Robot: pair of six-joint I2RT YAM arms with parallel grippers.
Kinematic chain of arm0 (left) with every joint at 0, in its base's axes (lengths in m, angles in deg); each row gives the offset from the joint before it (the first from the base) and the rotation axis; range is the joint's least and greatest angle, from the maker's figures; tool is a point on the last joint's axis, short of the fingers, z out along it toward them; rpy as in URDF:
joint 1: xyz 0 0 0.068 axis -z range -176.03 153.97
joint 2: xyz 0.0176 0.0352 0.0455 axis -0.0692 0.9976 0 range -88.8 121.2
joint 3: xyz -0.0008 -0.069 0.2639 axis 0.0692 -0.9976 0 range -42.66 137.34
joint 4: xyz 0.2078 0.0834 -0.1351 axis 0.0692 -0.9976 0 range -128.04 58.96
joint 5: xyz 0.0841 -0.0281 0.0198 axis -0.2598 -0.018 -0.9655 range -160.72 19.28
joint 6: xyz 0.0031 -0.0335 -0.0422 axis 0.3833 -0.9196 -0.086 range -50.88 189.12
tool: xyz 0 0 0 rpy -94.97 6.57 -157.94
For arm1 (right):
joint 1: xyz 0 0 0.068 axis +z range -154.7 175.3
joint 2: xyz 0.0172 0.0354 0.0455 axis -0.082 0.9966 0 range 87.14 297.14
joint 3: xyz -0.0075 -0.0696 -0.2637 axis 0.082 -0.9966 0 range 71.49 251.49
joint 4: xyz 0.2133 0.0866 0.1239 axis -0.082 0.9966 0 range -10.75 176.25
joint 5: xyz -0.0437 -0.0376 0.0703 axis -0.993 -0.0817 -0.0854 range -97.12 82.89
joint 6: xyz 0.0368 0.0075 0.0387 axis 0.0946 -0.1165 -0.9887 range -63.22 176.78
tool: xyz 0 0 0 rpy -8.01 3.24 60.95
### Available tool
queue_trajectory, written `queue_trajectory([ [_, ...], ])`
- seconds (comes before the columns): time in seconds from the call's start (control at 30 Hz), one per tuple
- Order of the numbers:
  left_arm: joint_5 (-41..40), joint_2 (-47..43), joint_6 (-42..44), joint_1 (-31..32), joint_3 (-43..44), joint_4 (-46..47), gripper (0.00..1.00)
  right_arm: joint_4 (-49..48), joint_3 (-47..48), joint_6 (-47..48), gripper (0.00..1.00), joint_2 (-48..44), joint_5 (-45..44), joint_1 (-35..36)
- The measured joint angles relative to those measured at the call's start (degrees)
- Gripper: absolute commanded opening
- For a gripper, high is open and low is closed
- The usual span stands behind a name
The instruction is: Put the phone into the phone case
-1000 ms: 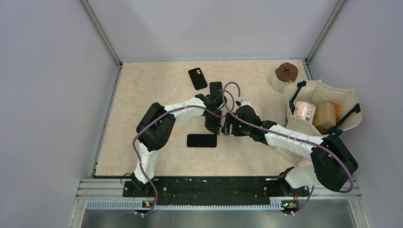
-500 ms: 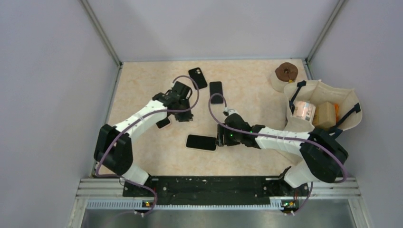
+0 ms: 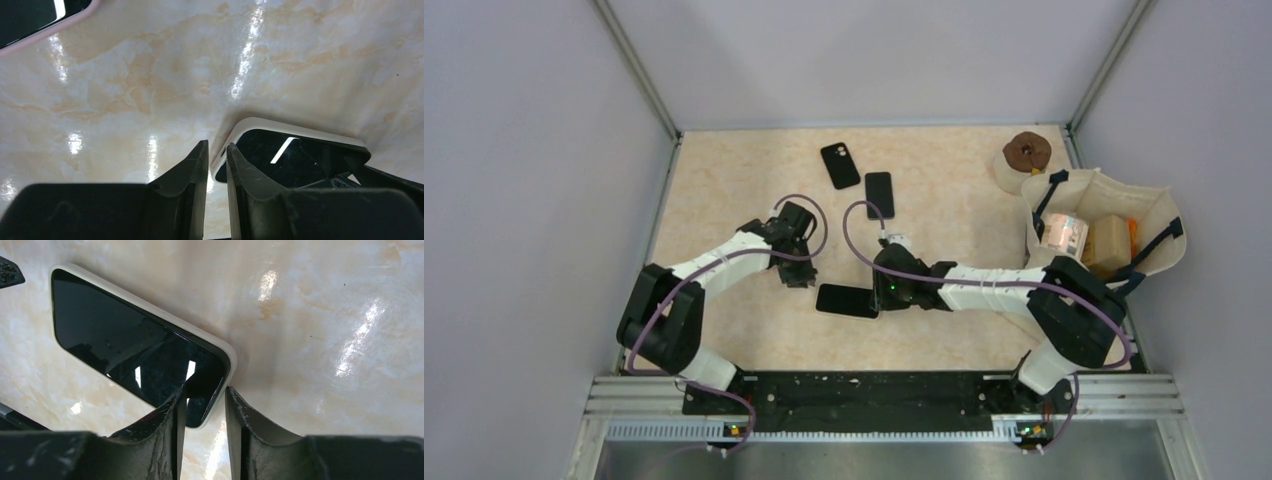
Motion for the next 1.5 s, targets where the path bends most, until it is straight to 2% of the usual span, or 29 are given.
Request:
queue_trajectory([
  [0.17,1.66,0.74,-0.02,0.0,-0.31,1.97,0.24,0.59,0.44,-1.99,0.22,0.37,-3.02,2.08],
  [0.23,2.23,1.66,-0.04,0.0,-0.33,2.36,0.24,1.33,1.14,-2.6,0.22,0.9,-4.81,3.1],
  [0.43,-2.12,-0.46,-2.21,0.0,-1.18,1.22,0.28,2.69,1.44,-2.75,0.55,0.61,-5.09,3.5],
  [0.53,-3.89,-6.25,-4.63,-0.04,-4.63,1.01,0.28,4.96,1.46,-0.46,0.63,-0.72,-3.34,1.99],
  [0.67,-3.13,-12.83,-7.96,0.79,-10.23,1.22,0.3,6.25,3.58,4.96,0.64,-3.04,-0.48,-3.32],
  [0.77,-1.64,-13.51,-10.4,3.56,-12.74,1.51,0.32,3.06,5.73,8.92,0.65,-2.58,3.89,-6.4],
  [1.0,3.34,-13.49,-16.02,9.66,-14.93,5.22,0.32,-2.21,9.68,15.98,0.63,5.97,12.96,-8.09],
  [1.3,5.81,-9.44,-19.08,10.95,-15.67,9.68,0.32,-6.16,8.13,16.79,0.63,9.42,20.79,-8.09],
  [1.5,7.48,-6.62,-18.12,9.62,-14.51,9.88,0.32,-11.08,0.39,13.81,0.63,4.0,21.55,-7.5],
])
